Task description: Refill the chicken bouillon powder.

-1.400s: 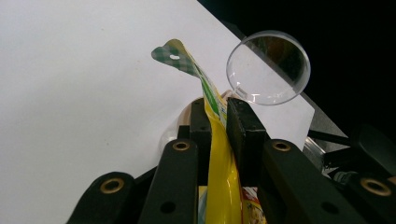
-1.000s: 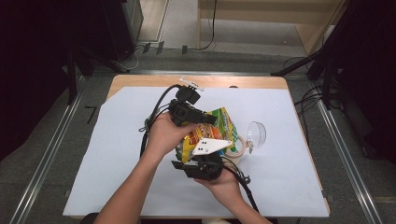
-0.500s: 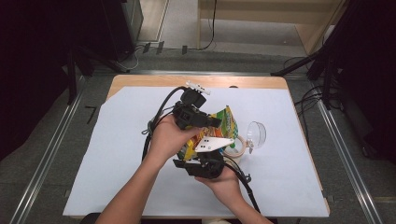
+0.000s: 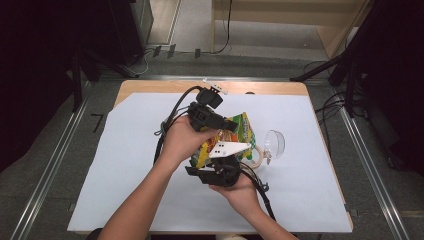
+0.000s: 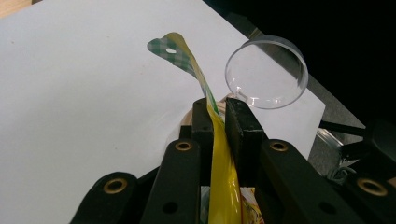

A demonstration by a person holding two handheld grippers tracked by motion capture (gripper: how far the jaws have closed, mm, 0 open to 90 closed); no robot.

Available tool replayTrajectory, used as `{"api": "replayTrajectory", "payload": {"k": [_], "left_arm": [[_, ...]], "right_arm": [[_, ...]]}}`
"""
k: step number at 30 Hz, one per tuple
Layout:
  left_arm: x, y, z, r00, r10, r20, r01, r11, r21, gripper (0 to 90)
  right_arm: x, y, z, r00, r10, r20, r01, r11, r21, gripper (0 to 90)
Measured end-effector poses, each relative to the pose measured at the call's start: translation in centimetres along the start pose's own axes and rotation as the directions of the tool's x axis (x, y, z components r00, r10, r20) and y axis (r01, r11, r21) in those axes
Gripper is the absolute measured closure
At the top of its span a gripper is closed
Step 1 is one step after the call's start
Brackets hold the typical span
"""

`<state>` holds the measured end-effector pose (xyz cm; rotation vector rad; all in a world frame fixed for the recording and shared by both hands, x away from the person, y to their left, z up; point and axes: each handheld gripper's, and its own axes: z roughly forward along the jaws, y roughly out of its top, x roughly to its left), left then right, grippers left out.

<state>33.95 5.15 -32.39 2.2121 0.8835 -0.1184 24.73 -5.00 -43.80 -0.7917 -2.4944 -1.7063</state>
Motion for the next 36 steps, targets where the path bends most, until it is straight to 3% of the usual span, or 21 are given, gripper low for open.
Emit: {"api": "replayTrajectory", "payload": {"k": [4, 12, 16, 18, 22, 26, 32, 36], "left_arm": [[0.53, 0.19, 0.19, 0.9995, -0.018, 0.026, 0.018, 0.9998, 0.005, 82.8], [0.26, -0.06, 0.02, 0.9992, -0.005, 0.040, 0.005, 0.9998, -0.018, 82.8], [0.34, -0.61, -0.22, 0.9985, -0.001, 0.054, 0.004, 0.9989, -0.047, 82.8], [0.43, -0.50, -0.07, 0.9969, 0.000, 0.079, 0.004, 0.9989, -0.046, 82.8], [0.24, -0.32, 0.18, 0.9973, 0.021, 0.070, -0.018, 0.9990, -0.041, 82.9], [0.08, -0.10, 0.14, 0.9975, 0.036, 0.060, -0.034, 0.9987, -0.037, 82.8], [0.15, -0.10, 0.26, 0.9977, 0.041, 0.054, -0.039, 0.9988, -0.030, 82.8], [0.35, -0.10, 0.20, 0.9979, 0.035, 0.054, -0.034, 0.9991, -0.027, 82.7]], "right_arm": [[-0.23, 0.20, 0.04, 0.9999, 0.014, 0.001, -0.014, 1.000, 0.006, 71.4], [-0.07, 0.08, -0.06, 0.9996, 0.013, 0.026, -0.013, 1.000, 0.003, 71.7], [0.23, 0.05, -0.02, 0.9992, -0.014, 0.038, 0.013, 1.000, 0.028, 71.6], [0.24, -0.08, -0.19, 0.9988, -0.025, 0.042, 0.024, 0.999, 0.027, 71.7], [0.11, -0.21, -0.26, 0.9984, -0.021, 0.053, 0.019, 1.000, 0.025, 71.8], [0.01, -0.11, -0.11, 0.9976, 0.000, 0.069, -0.001, 1.000, 0.010, 71.7], [-0.11, 0.04, 0.43, 0.9913, 0.097, 0.089, -0.097, 0.995, -0.003, 69.3], [0.26, 0.17, 0.51, 0.9911, 0.093, 0.095, -0.093, 0.996, -0.004, 69.5]]}}
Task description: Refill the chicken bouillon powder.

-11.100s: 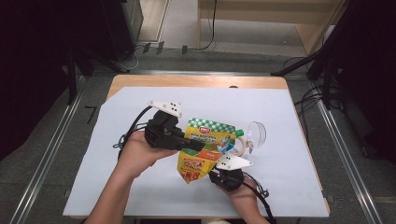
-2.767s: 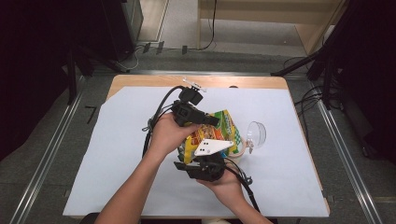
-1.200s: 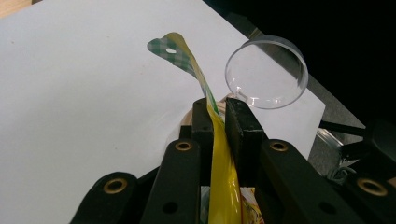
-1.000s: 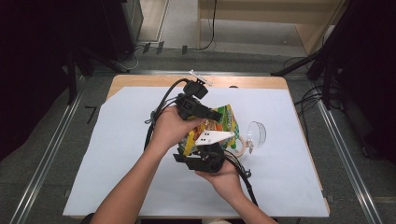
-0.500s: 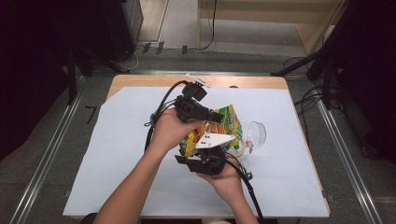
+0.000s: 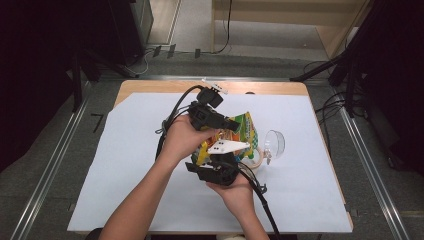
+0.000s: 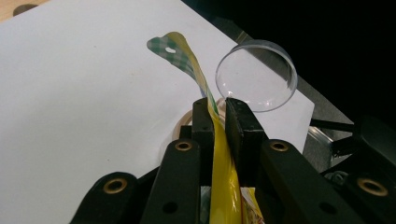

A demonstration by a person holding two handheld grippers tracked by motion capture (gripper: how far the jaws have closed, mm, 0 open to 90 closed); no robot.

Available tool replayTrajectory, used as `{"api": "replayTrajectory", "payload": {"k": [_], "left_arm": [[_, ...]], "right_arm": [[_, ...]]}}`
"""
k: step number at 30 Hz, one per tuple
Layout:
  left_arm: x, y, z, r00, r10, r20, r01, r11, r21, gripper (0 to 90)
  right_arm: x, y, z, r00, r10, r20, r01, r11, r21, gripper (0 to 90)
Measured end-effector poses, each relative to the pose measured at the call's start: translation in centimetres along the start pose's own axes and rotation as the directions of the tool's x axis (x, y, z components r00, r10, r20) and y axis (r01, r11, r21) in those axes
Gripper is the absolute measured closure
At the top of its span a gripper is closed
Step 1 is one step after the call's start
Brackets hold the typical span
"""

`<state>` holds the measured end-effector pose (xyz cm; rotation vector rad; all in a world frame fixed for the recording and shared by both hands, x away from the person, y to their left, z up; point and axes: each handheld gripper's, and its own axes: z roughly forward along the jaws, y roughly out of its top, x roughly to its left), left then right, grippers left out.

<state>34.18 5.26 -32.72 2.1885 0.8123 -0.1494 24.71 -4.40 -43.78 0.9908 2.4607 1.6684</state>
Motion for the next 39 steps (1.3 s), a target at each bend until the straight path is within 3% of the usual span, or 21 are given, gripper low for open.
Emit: {"api": "replayTrajectory", "payload": {"k": [5, 14, 18, 24, 29, 35, 39], "left_arm": [[-0.1, 0.1, -0.2, 1.0000, 0.003, -0.004, -0.003, 0.9999, -0.013, 82.7], [-0.3, 0.1, 0.2, 0.9995, 0.013, -0.029, -0.013, 0.9999, 0.004, 82.9], [0.0, 0.1, -0.1, 0.9997, 0.001, -0.026, -0.001, 0.9999, -0.016, 83.0], [0.1, 0.0, -0.1, 0.9998, -0.003, -0.022, 0.003, 1.0000, -0.006, 83.0], [0.0, 0.1, -0.1, 0.9998, 0.001, -0.018, -0.001, 1.0000, 0.002, 82.9], [0.6, 0.2, 0.1, 0.9998, -0.021, -0.003, 0.021, 0.9998, -0.005, 82.5], [0.8, 0.2, 0.4, 0.9997, -0.023, -0.006, 0.023, 0.9996, 0.014, 82.2]], "right_arm": [[0.2, 0.3, 0.0, 1.0000, -0.002, 0.009, 0.002, 1.000, -0.002, 68.9], [0.6, 0.0, 0.4, 0.9941, 0.075, 0.078, -0.073, 0.997, -0.033, 65.7], [0.7, 0.1, 0.3, 0.9923, 0.088, 0.087, -0.083, 0.995, -0.054, 59.3], [0.7, 0.2, 0.4, 0.9917, 0.099, 0.082, -0.094, 0.994, -0.062, 65.0], [0.8, 0.2, 0.4, 0.9913, 0.106, 0.078, -0.102, 0.993, -0.061, 64.5], [1.0, 0.3, -0.1, 0.9930, 0.095, 0.070, -0.091, 0.994, -0.059, 65.1], [0.7, 0.2, 0.1, 0.9916, 0.120, 0.047, -0.118, 0.992, -0.051, 64.1]]}}
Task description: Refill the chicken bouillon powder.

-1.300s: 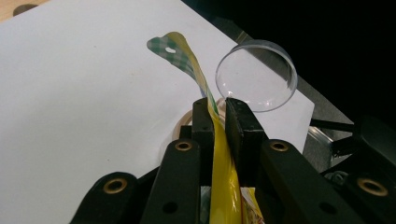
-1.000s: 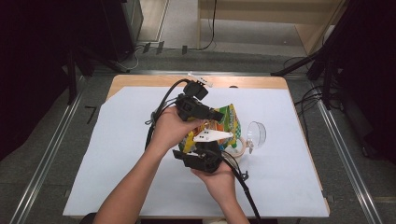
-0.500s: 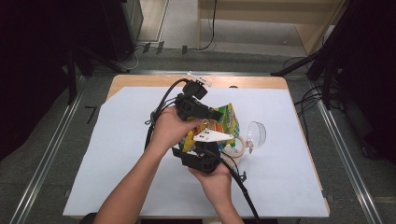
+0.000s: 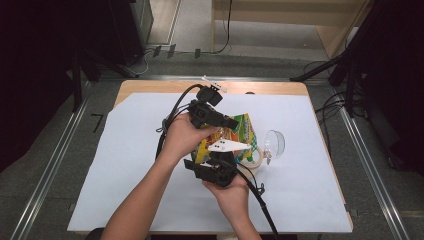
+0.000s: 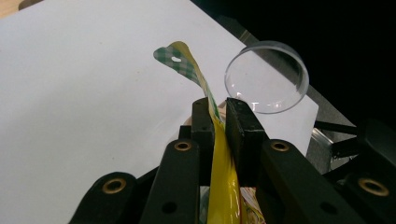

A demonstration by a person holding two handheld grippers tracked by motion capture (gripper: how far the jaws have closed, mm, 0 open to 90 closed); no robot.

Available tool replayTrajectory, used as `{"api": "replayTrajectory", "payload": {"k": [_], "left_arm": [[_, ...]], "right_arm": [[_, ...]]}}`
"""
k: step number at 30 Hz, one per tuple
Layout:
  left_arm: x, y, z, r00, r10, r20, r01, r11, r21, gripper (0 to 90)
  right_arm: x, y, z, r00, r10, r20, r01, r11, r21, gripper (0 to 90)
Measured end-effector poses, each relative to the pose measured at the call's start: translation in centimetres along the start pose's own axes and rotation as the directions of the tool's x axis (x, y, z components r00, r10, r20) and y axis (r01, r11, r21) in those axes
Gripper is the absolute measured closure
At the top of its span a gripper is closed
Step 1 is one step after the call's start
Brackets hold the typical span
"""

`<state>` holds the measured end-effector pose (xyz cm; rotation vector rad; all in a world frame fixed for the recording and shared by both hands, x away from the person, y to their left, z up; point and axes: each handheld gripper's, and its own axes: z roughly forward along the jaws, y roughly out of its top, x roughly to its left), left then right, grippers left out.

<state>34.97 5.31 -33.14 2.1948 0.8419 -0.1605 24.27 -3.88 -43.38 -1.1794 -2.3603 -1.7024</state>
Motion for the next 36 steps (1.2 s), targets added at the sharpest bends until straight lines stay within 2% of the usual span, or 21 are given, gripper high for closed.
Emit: {"api": "replayTrajectory", "payload": {"k": [7, 11, 17, 22, 33, 36], "left_arm": [[-0.2, 0.0, -0.2, 1.0000, 0.007, 0.006, -0.007, 0.9999, -0.010, 82.0], [-0.3, 0.0, -0.5, 0.9999, 0.009, 0.007, -0.009, 0.9998, -0.015, 81.8], [-0.8, 0.0, -0.8, 0.9998, 0.021, 0.006, -0.020, 0.9996, -0.018, 81.8], [-1.2, 0.0, -0.9, 0.9995, 0.032, 0.002, -0.032, 0.9992, -0.023, 81.9], [-0.1, 0.1, -0.4, 0.9995, 0.002, 0.030, -0.001, 0.9999, -0.011, 81.9], [0.3, 0.2, -0.5, 0.9983, -0.024, 0.054, 0.024, 0.9997, -0.007, 81.9]], "right_arm": [[-0.1, 0.0, 0.2, 1.0000, -0.006, 0.000, 0.006, 1.000, 0.002, 64.3], [0.1, 0.1, 0.3, 0.9998, -0.014, -0.014, 0.014, 1.000, -0.001, 60.0], [0.1, 0.1, 0.4, 0.9994, -0.034, -0.002, 0.034, 0.999, -0.007, 67.0], [-0.1, 0.1, 0.7, 0.9993, -0.014, -0.035, 0.014, 1.000, -0.008, 66.9], [0.1, 0.3, 0.4, 0.9990, -0.025, -0.036, 0.025, 1.000, 0.015, 67.0], [0.2, 0.4, 0.4, 0.9987, -0.032, -0.038, 0.033, 0.999, 0.022, 67.5]]}}
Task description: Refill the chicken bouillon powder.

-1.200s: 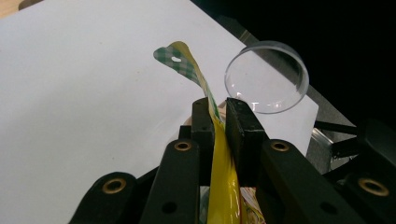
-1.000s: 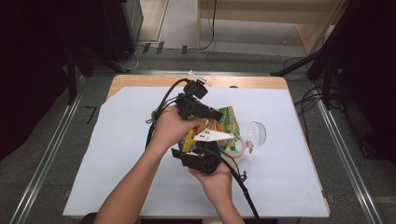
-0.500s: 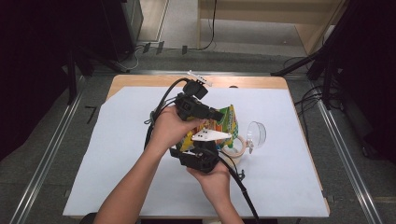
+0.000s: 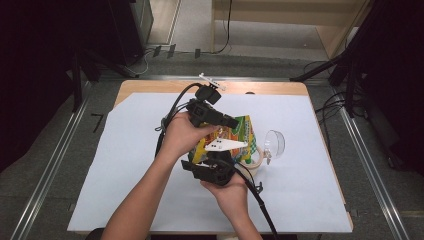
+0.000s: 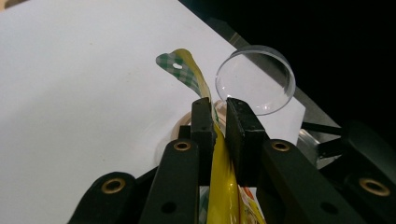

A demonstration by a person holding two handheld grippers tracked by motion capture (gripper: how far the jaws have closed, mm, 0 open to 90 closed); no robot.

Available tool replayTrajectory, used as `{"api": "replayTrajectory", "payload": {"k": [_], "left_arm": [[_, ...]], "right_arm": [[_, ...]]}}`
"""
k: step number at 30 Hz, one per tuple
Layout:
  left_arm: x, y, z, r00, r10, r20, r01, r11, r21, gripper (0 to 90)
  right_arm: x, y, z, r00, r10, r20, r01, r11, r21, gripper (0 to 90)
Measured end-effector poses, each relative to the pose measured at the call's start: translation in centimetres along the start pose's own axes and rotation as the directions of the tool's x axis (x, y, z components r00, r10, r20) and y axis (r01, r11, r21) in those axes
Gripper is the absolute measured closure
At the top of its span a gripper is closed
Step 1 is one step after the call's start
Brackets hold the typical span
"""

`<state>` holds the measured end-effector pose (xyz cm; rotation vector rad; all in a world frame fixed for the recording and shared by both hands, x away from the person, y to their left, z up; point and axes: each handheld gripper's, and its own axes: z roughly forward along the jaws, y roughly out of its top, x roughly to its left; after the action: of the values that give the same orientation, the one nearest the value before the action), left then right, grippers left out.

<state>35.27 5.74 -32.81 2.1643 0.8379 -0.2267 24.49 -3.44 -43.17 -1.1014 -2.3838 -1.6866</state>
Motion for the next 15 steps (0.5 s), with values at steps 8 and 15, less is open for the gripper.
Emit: {"api": "replayTrajectory", "payload": {"k": [8, 15], "left_arm": [[0.01, -0.22, -0.25, 1.0000, -0.001, -0.010, 0.001, 0.9999, -0.014, 81.8], [-0.37, -0.46, -0.43, 0.9999, 0.010, -0.010, -0.010, 0.9996, -0.027, 81.9]], "right_arm": [[-0.15, 0.02, 0.28, 0.9995, -0.031, 0.001, 0.031, 1.000, -0.002, 69.2], [-0.09, -0.23, 0.22, 0.9993, -0.036, 0.010, 0.036, 0.999, -0.017, 68.7]]}}
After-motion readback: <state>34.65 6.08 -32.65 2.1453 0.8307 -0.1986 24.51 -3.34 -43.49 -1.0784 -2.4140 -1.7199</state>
